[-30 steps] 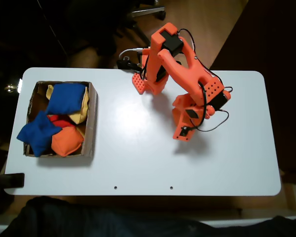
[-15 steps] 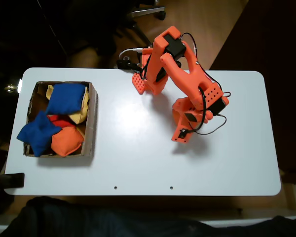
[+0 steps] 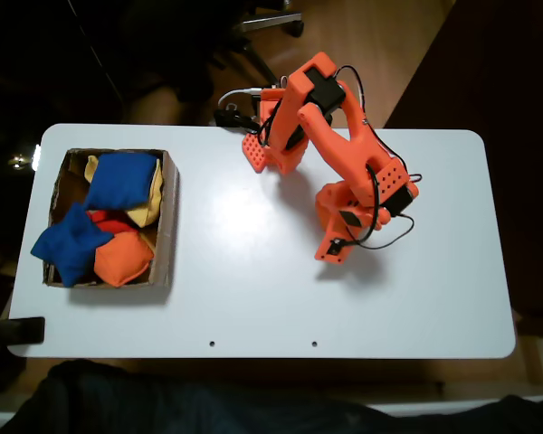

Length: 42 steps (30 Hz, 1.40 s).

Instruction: Grasp a bag and put it in the box.

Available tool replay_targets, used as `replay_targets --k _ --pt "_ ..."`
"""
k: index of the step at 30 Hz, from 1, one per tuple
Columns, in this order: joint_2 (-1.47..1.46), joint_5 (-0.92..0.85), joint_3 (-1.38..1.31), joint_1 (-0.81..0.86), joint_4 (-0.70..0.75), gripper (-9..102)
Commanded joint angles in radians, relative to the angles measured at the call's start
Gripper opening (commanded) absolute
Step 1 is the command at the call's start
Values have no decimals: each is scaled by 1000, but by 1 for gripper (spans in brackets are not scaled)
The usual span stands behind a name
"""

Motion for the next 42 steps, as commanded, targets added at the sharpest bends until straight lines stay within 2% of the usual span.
replay_targets --k 1,7,11,15,17,27,32,42 --pt "0 -2 -2 12 -3 72" --pt "-3 -2 0 15 -8 64" --pt "-3 -2 0 17 -12 64" --pt "-3 0 2 17 -21 53" --pt "-3 5 2 17 -28 44" --pt "-15 11 2 21 -44 34" --pt "-12 23 2 25 -63 19" --pt "37 31 2 25 -66 15"
